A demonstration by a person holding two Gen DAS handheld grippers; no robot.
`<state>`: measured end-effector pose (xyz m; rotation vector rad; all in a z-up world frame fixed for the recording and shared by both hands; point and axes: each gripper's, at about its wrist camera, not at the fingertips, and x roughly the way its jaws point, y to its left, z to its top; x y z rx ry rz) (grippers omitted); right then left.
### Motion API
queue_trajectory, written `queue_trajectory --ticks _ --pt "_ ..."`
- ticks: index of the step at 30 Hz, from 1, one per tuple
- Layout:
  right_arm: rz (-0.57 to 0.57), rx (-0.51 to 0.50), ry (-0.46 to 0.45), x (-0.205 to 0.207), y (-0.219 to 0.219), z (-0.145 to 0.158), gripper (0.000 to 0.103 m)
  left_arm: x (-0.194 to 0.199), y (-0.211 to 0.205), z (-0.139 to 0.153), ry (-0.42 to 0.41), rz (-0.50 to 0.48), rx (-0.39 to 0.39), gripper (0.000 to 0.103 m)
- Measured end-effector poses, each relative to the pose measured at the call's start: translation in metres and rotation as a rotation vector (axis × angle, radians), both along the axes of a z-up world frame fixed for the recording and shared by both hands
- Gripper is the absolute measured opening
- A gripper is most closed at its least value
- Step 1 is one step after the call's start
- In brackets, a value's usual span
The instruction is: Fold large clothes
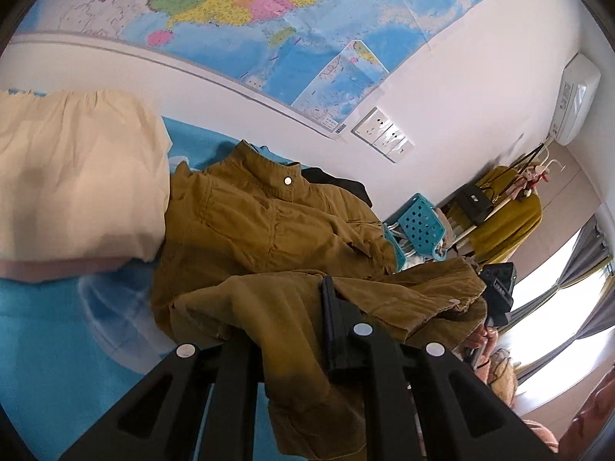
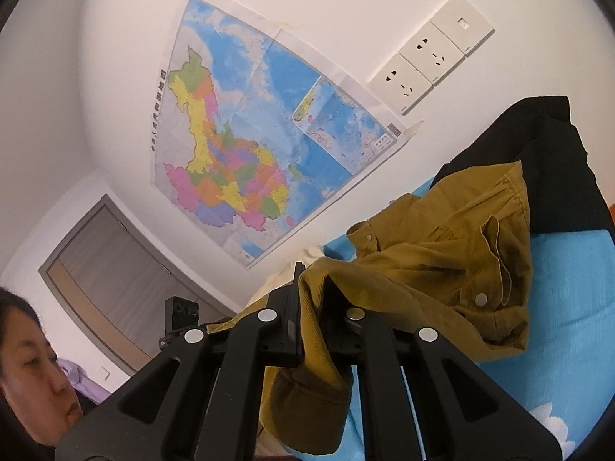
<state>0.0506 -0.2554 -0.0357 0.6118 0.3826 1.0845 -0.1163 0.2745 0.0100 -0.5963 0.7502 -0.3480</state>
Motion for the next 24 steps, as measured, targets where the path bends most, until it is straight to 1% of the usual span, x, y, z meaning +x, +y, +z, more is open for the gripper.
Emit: queue_trajectory --ticks 7,16,24 --pt "-0.01 0.0 0.019 0.014 0.002 0.004 0.006 0.01 -0.005 0.007 -0.004 0.022 0.068 0.01" --pt "-0.018 -0.016 0.032 0.03 0.008 0.007 0.006 0.026 -0.015 0.012 -0.005 0.07 0.187 0.01" --pt "-0.034 -0.028 0.06 0.046 0.011 0.006 0.007 0.038 -0.02 0.014 -0.011 0.082 0.245 0.011"
